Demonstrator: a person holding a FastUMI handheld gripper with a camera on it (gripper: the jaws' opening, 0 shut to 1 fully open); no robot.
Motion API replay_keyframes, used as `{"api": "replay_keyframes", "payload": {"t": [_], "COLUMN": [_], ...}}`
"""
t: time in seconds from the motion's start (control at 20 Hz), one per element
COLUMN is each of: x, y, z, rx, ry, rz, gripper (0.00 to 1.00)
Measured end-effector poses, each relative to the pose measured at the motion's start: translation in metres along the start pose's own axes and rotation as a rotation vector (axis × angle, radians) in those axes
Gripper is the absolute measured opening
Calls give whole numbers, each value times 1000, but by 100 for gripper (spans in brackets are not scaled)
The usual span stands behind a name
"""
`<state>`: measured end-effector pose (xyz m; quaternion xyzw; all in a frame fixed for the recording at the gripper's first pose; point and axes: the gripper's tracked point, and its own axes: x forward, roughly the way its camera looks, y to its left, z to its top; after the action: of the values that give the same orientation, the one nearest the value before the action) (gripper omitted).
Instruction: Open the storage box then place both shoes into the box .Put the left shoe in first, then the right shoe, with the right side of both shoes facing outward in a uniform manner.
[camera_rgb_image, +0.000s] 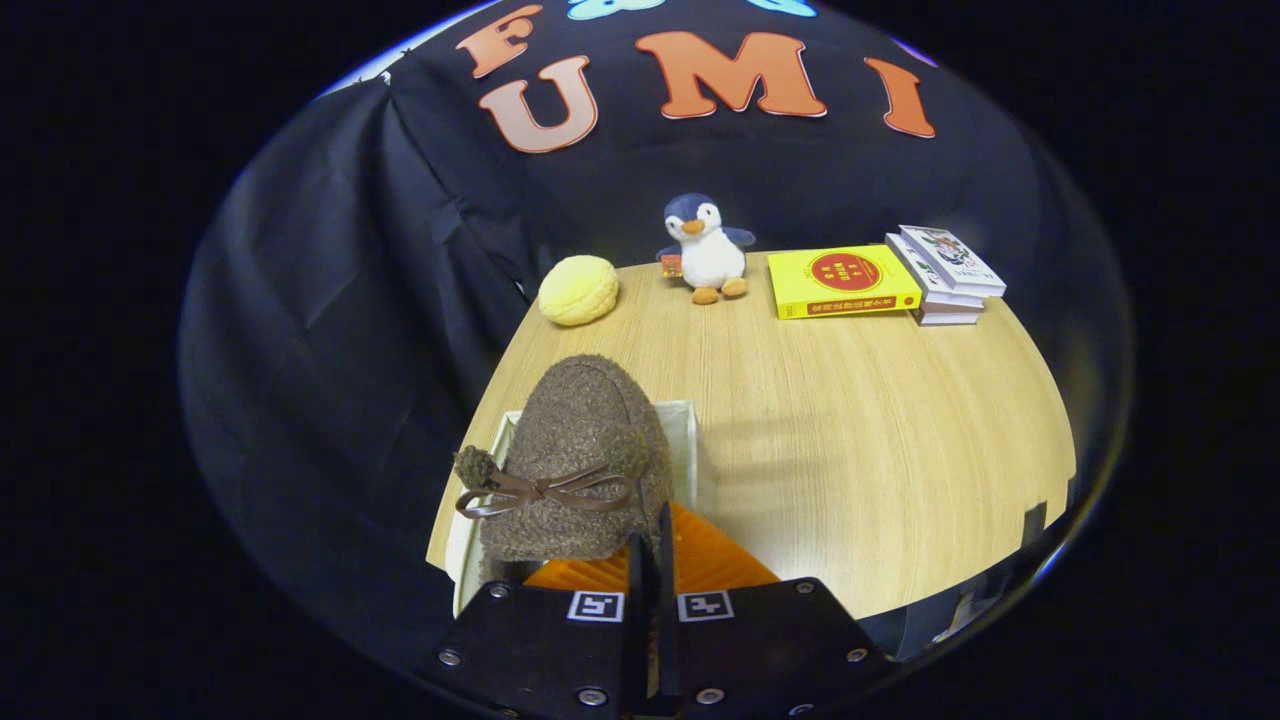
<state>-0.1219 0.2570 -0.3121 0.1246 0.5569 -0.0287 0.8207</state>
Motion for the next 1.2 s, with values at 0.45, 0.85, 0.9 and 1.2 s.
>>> {"api": "replay_keyframes", "payload": {"t": [0.45, 0.85, 0.9, 1.2], "x": [51, 38, 33, -10], "y": [13, 21, 23, 7], "z": [-46, -38, -33, 16], "rx": [-54, -59, -63, -77], "ry": [108, 105, 89, -68], "rz": [-91, -67, -52, -6], "gripper": [10, 33, 38, 58]}}
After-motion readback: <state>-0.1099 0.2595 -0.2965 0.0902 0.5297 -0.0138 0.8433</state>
